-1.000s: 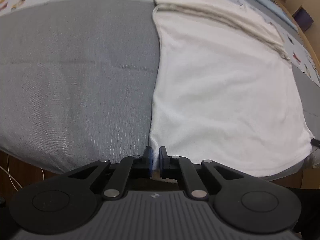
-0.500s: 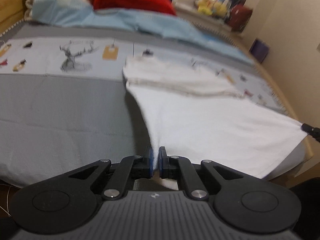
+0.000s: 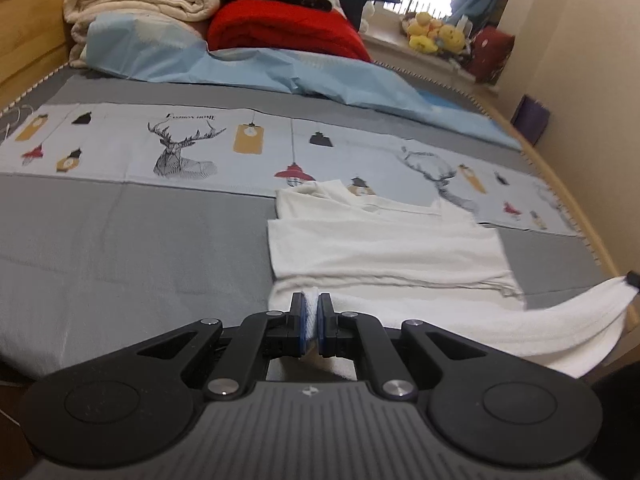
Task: Fold small clothes
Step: 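Lift the hem with both grippers and fold it over toward the collar, then open both grippers and release the folded hem onto the shirt, then grasp the folded edge with both grippers and fold it over once more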
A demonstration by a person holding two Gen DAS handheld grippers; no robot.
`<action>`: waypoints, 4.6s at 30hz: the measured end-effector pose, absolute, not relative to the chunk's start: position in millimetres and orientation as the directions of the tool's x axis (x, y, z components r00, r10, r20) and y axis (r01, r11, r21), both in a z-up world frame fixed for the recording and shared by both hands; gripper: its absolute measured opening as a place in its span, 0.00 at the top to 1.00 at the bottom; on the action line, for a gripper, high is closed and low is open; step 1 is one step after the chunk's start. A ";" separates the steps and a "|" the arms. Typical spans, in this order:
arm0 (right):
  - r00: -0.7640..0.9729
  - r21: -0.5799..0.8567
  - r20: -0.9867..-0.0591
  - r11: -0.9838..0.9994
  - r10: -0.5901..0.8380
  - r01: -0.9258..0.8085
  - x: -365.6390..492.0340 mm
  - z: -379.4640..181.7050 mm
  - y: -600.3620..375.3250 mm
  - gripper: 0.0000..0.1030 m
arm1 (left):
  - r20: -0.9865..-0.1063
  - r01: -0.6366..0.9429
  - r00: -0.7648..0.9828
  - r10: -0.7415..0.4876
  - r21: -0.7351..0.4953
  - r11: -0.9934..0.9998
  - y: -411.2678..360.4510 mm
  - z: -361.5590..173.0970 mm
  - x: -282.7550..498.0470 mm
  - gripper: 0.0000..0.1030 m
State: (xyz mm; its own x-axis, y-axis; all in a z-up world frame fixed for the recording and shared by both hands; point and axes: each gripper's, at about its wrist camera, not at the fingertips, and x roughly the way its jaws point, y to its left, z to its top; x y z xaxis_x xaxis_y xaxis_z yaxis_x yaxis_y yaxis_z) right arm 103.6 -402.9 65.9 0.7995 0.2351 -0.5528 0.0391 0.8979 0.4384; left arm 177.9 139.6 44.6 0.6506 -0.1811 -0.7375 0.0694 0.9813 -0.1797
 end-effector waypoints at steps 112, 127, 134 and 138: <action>0.457 0.119 -0.886 0.991 0.076 0.065 387.7 -104.6 -359.3 0.78 | -0.894 -0.059 0.329 -0.303 -0.340 0.939 159.6 -115.5 428.4 0.68; 0.251 0.183 -0.953 0.982 0.169 0.034 310.5 -104.1 -376.1 0.96 | -0.947 0.115 0.181 -0.265 -0.247 0.962 141.3 -122.3 367.2 0.93; 0.337 0.217 -0.926 0.970 0.169 0.110 299.0 -79.3 -392.7 0.97 | -0.967 0.101 0.140 -0.212 -0.199 0.975 146.5 -124.8 354.4 0.94; 0.234 0.136 -0.965 0.988 0.117 0.069 300.0 -95.2 -381.9 0.96 | -0.989 0.144 0.110 -0.103 -0.087 0.986 139.9 -133.8 355.3 0.94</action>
